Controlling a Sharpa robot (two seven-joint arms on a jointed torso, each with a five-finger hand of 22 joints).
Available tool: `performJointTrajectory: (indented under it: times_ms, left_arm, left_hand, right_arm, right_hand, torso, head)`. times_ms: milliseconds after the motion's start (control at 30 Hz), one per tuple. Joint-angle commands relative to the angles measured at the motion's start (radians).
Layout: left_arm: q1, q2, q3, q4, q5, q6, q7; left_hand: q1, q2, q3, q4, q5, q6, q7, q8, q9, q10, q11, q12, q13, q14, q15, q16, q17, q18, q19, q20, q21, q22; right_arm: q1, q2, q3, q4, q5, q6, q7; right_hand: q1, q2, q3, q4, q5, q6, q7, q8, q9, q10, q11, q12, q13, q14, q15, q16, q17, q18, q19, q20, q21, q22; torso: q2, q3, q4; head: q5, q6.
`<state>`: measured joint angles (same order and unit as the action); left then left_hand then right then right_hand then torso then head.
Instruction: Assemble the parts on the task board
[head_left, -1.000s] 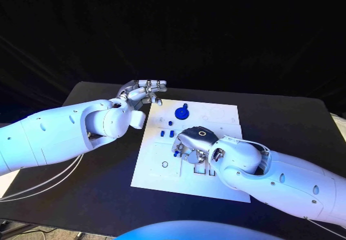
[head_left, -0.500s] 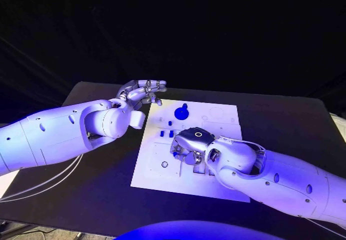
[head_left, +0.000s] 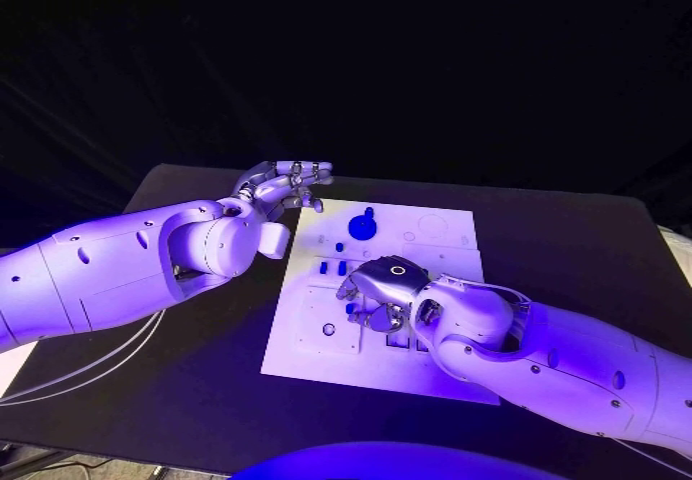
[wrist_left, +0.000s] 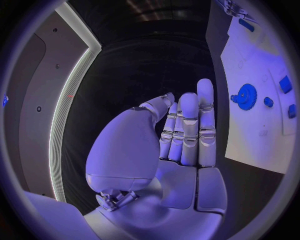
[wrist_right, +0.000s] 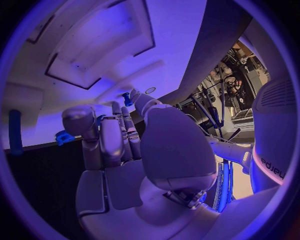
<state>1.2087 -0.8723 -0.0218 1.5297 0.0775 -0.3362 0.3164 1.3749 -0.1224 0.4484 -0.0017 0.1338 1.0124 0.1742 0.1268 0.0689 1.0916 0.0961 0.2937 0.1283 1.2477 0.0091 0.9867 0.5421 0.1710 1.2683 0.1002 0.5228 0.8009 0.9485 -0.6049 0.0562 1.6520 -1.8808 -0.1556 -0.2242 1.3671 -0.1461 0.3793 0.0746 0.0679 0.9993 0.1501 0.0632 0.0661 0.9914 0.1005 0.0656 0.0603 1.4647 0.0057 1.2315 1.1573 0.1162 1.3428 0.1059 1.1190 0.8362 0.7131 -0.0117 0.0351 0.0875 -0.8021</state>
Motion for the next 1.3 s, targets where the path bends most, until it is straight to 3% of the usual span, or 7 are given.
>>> performJointTrajectory:
  times_ms: [33, 267, 533, 700, 833, 933, 1300]
  left_arm:
    - [0.0, 0.002, 0.001, 0.0, -0.006, 0.023, 0.0]
    - [0.0, 0.001, 0.0, -0.002, -0.006, 0.027, -0.004]
    - [0.0, -0.002, 0.0, 0.0, -0.009, 0.028, -0.005]
    - [0.0, -0.003, 0.0, 0.0, -0.012, 0.028, -0.004]
    - [0.0, -0.001, 0.0, -0.001, -0.013, 0.029, -0.004]
    - [0.0, 0.0, 0.0, -0.001, -0.014, 0.03, -0.004]
    - [-0.002, 0.004, -0.001, -0.004, -0.016, 0.034, -0.007]
  left_hand:
    - [0.005, 0.001, -0.005, 0.001, -0.003, -0.007, 0.001, 0.005, -0.002, -0.005, 0.001, 0.005, 0.002, -0.005, -0.001, -0.002, -0.001, 0.01, -0.004, 0.003, -0.005, -0.001]
    - [0.004, 0.002, -0.007, 0.002, -0.003, -0.007, 0.002, 0.005, -0.002, -0.007, 0.002, 0.006, 0.002, -0.005, -0.001, -0.002, -0.002, 0.01, -0.004, 0.004, -0.006, -0.001]
    - [0.004, 0.002, -0.007, 0.002, -0.003, -0.007, 0.002, 0.005, -0.002, -0.007, 0.002, 0.006, 0.002, -0.005, -0.001, -0.002, -0.002, 0.01, -0.004, 0.004, -0.006, -0.001]
    - [0.004, 0.002, -0.007, 0.002, -0.004, -0.008, 0.002, 0.005, -0.002, -0.008, 0.002, 0.007, 0.002, -0.006, 0.0, -0.003, -0.003, 0.01, -0.004, 0.004, -0.006, -0.002]
    - [0.004, 0.002, -0.007, 0.002, -0.004, -0.008, 0.002, 0.005, -0.002, -0.008, 0.002, 0.007, 0.002, -0.006, 0.0, -0.003, -0.003, 0.01, -0.004, 0.004, -0.006, -0.002]
    - [0.004, 0.002, -0.007, 0.002, -0.004, -0.008, 0.002, 0.005, -0.002, -0.008, 0.002, 0.007, 0.002, -0.006, 0.0, -0.003, -0.003, 0.01, -0.004, 0.004, -0.006, -0.002]
    - [0.003, 0.002, -0.009, 0.001, -0.004, -0.01, 0.003, 0.005, -0.002, -0.011, 0.003, 0.009, 0.002, -0.006, 0.0, -0.001, -0.002, 0.01, -0.004, 0.004, -0.007, -0.002]
  right_arm:
    - [-0.002, -0.017, -0.001, 0.014, 0.004, -0.067, -0.02]
    - [0.005, -0.102, 0.031, 0.106, 0.033, -0.11, -0.024]
    - [0.063, -0.248, 0.057, 0.164, 0.096, -0.063, -0.058]
    - [0.085, -0.317, 0.061, 0.165, 0.077, -0.028, -0.078]
    - [0.088, -0.33, 0.062, 0.154, 0.043, -0.012, -0.082]
    - [0.088, -0.327, 0.062, 0.141, 0.032, 0.0, -0.08]
    - [0.079, -0.273, 0.055, 0.089, 0.031, 0.019, -0.052]
  right_hand:
    - [-0.008, 0.003, -0.008, -0.001, 0.009, -0.005, 0.001, -0.001, 0.0, 0.003, 0.005, 0.008, 0.005, 0.032, 0.006, -0.006, -0.004, 0.017, -0.003, 0.001, -0.005, -0.004]
    - [-0.005, 0.007, -0.019, -0.005, 0.015, 0.005, -0.001, 0.003, 0.003, 0.02, 0.001, 0.026, 0.007, 0.03, 0.003, -0.01, -0.011, 0.018, -0.002, 0.0, -0.007, -0.006]
    - [-0.01, -0.002, -0.038, -0.005, 0.014, 0.01, -0.015, 0.001, 0.003, 0.028, -0.002, 0.037, 0.005, 0.03, 0.0, -0.011, -0.014, 0.017, 0.003, -0.002, -0.006, -0.004]
    - [-0.016, -0.024, -0.111, 0.016, 0.017, -0.014, -0.033, -0.001, 0.0, -0.03, -0.002, 0.019, 0.003, 0.031, -0.01, -0.011, -0.017, 0.017, 0.002, -0.007, -0.014, -0.014]
    - [0.047, -0.034, -0.208, 0.09, 0.016, -0.039, -0.037, 0.0, 0.002, -0.072, 0.004, 0.023, 0.006, 0.03, -0.007, -0.016, -0.027, 0.019, 0.0, -0.005, -0.027, -0.028]
    - [0.061, -0.039, -0.217, 0.109, 0.014, -0.042, -0.037, 0.0, 0.002, -0.075, 0.003, 0.027, 0.005, 0.03, -0.007, -0.016, -0.028, 0.019, 0.001, -0.007, -0.027, -0.028]
    - [0.116, 0.009, -0.182, 0.122, 0.008, -0.016, -0.038, 0.002, 0.004, 0.004, -0.013, 0.083, 0.011, 0.029, -0.011, -0.021, -0.039, 0.018, 0.01, -0.008, -0.024, -0.025]
  torso:
    - [0.0, 0.0013, 0.001]
    - [-0.001, 0.0003, -0.002]
    - [-0.002, -0.0016, -0.0045]
    - [-0.003, -0.0017, -0.0117]
    - [-0.003, 0.0003, -0.0152]
    - [-0.003, -0.0005, -0.0134]
    - [-0.003, -0.0021, -0.0127]
  head:
    - [-0.002, 0.004]
    - [-0.005, 0.009]
    - [-0.022, 0.019]
    - [-0.027, 0.027]
    - [-0.028, 0.028]
    - [-0.028, 0.029]
    - [-0.023, 0.031]
